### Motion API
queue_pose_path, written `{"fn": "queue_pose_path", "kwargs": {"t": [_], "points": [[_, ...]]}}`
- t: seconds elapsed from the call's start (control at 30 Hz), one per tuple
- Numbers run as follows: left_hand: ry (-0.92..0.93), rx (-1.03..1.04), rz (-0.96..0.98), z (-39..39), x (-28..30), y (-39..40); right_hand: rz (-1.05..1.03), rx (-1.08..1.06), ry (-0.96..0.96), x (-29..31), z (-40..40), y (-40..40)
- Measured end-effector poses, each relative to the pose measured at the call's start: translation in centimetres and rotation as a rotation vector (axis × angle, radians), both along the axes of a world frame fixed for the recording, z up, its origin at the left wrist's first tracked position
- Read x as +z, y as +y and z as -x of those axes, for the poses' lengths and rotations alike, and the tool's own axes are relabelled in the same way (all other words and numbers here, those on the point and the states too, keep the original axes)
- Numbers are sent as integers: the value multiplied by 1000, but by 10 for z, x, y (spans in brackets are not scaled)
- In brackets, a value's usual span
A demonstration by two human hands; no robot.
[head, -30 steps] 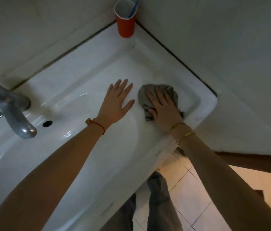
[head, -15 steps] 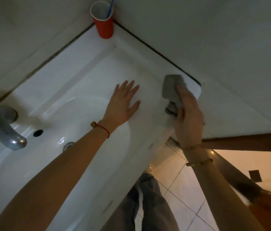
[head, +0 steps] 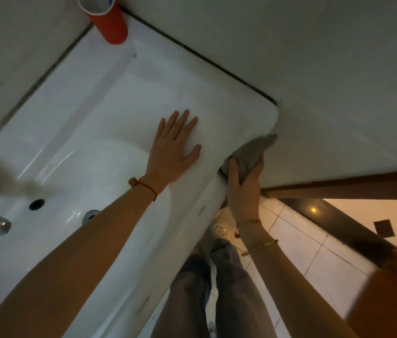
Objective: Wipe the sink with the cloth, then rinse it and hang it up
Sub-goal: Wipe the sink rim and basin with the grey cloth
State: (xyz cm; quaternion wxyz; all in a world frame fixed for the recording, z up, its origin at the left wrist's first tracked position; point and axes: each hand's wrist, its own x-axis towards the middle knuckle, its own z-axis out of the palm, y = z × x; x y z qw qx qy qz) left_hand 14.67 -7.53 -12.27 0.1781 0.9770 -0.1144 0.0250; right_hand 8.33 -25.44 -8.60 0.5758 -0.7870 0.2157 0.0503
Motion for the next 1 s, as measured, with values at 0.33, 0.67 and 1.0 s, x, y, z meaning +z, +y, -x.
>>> {"fn": "queue_pose_path", "kwargs": {"t": [0.33,0.67,1.0], "points": [[-6,13,-3,1,-2,-1,37,-53,28,14,-6,13],[-7,20,8,1,-3,0,208,-80,-77,17,-69,-10],[-12,16,3,0,-2,1,218,6,-31,17,-49,-4]]}}
